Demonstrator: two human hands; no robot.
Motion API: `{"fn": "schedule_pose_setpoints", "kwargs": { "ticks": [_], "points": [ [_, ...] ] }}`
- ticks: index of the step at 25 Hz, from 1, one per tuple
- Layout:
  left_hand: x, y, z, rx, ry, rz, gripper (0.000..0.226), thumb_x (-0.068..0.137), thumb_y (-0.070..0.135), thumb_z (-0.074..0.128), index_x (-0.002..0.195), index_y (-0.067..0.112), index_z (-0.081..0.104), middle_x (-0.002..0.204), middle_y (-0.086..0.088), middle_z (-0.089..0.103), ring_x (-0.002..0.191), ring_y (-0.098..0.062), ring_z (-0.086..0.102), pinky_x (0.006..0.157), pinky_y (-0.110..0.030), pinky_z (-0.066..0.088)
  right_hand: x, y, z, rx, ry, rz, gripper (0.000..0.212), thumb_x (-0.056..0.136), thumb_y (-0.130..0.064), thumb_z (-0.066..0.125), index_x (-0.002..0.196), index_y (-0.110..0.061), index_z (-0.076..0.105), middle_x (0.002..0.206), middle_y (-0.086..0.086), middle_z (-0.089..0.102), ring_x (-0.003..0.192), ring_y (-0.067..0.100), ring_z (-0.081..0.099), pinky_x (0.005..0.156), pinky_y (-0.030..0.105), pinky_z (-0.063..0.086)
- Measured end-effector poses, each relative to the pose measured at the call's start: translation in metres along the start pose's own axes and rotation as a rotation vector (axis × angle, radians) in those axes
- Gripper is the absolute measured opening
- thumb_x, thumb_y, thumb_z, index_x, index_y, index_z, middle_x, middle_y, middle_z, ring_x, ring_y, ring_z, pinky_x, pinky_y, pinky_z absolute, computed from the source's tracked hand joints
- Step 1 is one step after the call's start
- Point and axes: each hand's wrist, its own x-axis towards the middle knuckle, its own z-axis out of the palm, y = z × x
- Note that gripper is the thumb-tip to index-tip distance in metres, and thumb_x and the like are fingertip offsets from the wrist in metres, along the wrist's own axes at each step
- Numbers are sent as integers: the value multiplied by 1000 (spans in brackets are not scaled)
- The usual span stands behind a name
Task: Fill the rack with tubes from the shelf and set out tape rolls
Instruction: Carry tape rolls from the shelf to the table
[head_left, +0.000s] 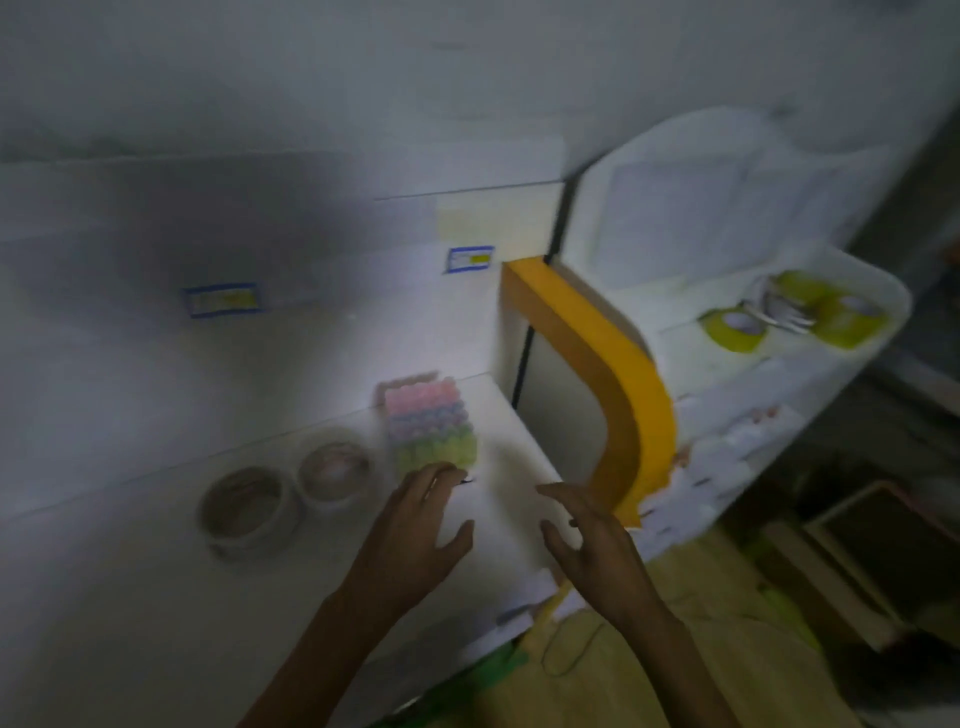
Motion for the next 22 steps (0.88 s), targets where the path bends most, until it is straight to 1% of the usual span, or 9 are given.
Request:
{"fn": "schedule_pose_setpoints", "kwargs": {
  "ticks": [4,6,9,10,12,13,16,20,22],
  "points": [
    [31,81,50,-66,-84,134,43,86,41,55,125,24,54,124,10,52,112,-7,49,90,-26,44,-42,54,-61,-12,45,88,40,94,-47,46,130,-30,52,130,-11,57,118,11,53,90,30,51],
    [41,127,84,-85,-97,174,40,86,40,57,123,25,55,123,10,53,109,-7,51,88,-23,45,-60,82,-98,-25,64,102,38,94,-47,47,130,-33,52,127,-15,57,116,6,53,91,26,50],
    [57,182,137,-53,-132,257,38,82,43,55,117,25,58,117,8,56,104,-8,53,84,-18,47,-80,131,-152,-76,106,132,36,94,-43,51,129,-37,51,126,-20,56,112,-4,50,91,12,44],
    [67,199,156,-41,-135,262,40,82,44,55,118,26,57,117,9,56,105,-7,53,86,-16,47,-86,151,-172,-90,119,147,37,94,-43,52,130,-36,52,127,-19,55,113,-5,49,92,12,44],
    [86,224,188,-34,-122,275,45,82,43,57,123,25,54,121,9,56,109,-7,52,88,-22,50,-94,189,-204,-114,135,177,39,93,-42,54,131,-35,51,130,-19,52,116,-3,48,96,15,42],
    [97,237,202,-19,-121,288,47,81,43,58,125,25,52,122,8,55,110,-8,52,89,-24,51,-98,205,-218,-132,143,186,39,92,-42,54,130,-36,51,131,-21,50,117,-3,46,98,14,39],
    [134,272,236,-26,-133,276,50,83,47,54,127,25,53,125,8,54,110,-9,53,88,-22,48,-103,247,-257,-147,170,261,37,92,-38,58,129,-37,51,129,-24,48,116,-6,43,97,7,28],
    [181,298,274,-34,-137,315,46,82,46,53,119,19,59,115,4,61,96,-13,60,78,-27,54,-91,292,-292,-104,190,300,36,93,-35,58,127,-39,47,128,-18,50,115,0,45,97,19,38],
    [206,303,300,-31,-145,306,46,83,46,55,120,19,59,114,3,62,98,-13,61,84,-27,53,-80,318,-304,-79,173,329,35,93,-34,58,125,-41,45,129,-17,49,114,0,46,98,19,40]
  ]
}}
